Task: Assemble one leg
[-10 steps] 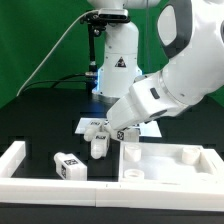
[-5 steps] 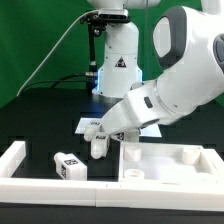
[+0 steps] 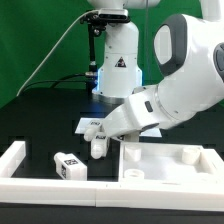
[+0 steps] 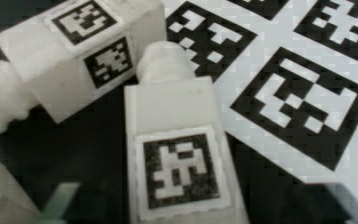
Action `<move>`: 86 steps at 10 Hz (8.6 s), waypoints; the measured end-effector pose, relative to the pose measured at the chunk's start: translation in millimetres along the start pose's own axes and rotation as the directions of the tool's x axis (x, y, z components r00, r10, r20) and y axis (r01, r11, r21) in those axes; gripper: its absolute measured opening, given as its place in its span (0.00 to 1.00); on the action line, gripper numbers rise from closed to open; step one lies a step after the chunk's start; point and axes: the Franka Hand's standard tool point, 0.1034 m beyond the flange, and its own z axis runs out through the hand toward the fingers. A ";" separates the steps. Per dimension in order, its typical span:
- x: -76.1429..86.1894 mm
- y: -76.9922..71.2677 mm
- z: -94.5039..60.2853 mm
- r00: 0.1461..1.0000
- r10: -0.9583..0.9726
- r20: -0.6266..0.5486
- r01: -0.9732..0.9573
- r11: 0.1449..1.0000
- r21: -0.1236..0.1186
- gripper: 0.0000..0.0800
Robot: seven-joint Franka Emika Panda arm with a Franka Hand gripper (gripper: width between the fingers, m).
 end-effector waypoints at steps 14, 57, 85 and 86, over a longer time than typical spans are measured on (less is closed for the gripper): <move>-0.5 7.3 -139.9 0.904 0.179 -0.389 -0.139 0.982 0.129 0.36; 81.2 51.5 -220.5 0.072 0.251 -0.965 -0.137 0.961 0.240 0.36; 96.3 43.3 -249.9 0.261 0.330 -0.907 -0.079 0.944 0.321 0.81; 97.9 43.9 -251.1 0.320 0.325 -0.890 -0.063 0.944 0.323 0.81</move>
Offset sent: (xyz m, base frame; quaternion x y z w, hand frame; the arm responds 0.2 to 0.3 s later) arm 0.0000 0.0000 0.0000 0.0000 0.0000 0.0000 1.0000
